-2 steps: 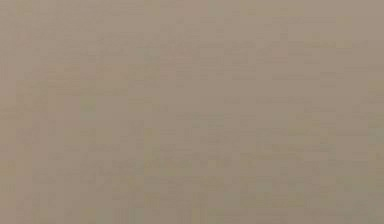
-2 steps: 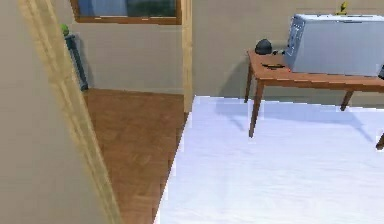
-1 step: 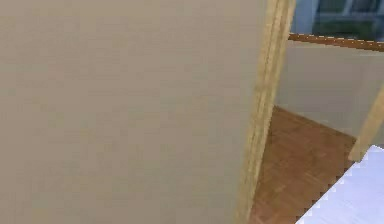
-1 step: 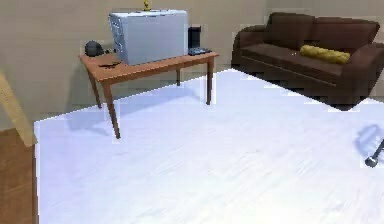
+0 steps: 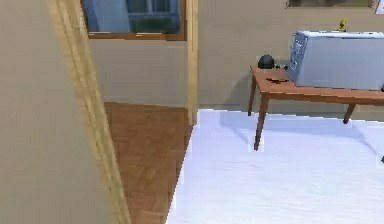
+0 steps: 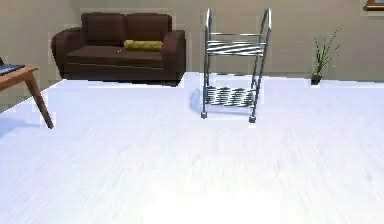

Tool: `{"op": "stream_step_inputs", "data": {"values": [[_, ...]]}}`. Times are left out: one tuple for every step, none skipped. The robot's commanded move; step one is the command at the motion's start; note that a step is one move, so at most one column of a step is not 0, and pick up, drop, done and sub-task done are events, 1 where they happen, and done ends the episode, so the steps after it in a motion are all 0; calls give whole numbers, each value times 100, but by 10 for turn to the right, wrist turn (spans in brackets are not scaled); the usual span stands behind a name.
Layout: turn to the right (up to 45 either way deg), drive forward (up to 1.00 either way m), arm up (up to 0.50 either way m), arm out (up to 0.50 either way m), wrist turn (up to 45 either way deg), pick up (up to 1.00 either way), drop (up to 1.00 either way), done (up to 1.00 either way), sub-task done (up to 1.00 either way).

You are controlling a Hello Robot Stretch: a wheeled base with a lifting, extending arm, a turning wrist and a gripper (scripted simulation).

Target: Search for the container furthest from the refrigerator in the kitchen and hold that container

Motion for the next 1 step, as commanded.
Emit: {"op": "stream_step_inputs", "data": {"values": [[450, 0, 0, 0, 0, 0, 0, 0, 0]]}}
